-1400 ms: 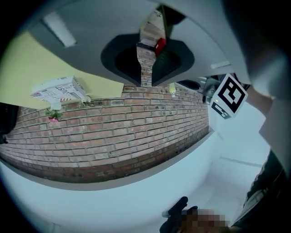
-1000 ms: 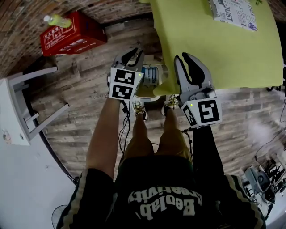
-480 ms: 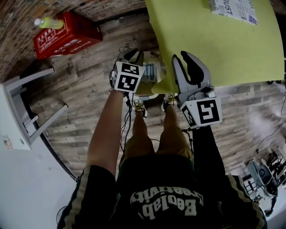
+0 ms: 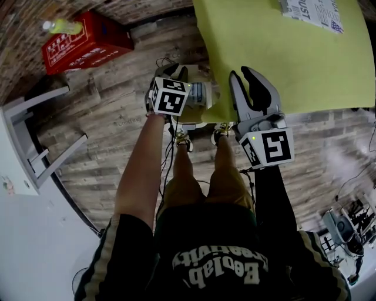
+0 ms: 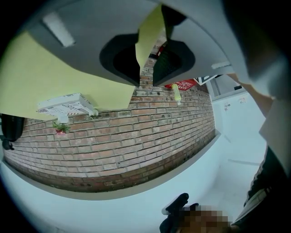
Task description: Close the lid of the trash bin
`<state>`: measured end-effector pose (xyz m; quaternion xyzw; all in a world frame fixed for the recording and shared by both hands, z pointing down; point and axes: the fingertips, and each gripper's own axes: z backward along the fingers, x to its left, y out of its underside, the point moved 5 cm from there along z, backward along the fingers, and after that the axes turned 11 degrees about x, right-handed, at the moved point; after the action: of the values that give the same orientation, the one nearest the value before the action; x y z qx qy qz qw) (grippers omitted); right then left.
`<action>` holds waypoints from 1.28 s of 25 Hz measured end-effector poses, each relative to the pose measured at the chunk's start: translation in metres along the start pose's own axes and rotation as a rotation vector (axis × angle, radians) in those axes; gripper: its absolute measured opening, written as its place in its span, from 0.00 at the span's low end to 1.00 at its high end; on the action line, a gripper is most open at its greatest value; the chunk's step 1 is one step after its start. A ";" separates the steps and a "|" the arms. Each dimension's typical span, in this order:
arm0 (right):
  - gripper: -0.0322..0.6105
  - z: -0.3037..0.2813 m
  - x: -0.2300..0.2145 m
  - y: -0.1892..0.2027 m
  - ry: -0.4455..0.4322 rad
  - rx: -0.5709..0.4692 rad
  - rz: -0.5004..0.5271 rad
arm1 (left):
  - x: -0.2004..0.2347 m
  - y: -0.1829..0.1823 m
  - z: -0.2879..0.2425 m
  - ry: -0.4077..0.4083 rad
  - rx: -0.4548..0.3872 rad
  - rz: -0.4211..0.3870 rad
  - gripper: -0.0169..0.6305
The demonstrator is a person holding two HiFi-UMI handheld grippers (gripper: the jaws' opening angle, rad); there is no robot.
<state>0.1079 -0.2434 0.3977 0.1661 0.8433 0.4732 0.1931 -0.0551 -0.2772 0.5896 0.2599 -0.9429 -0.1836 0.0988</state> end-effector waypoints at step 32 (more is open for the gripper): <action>0.21 0.019 0.044 0.028 -0.078 0.014 0.032 | -0.033 0.076 0.019 0.003 0.010 0.084 0.13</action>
<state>0.0814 -0.1947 0.4053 0.1994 0.8357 0.4634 0.2171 -0.0672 -0.1937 0.5990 0.2207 -0.9538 -0.1742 0.1064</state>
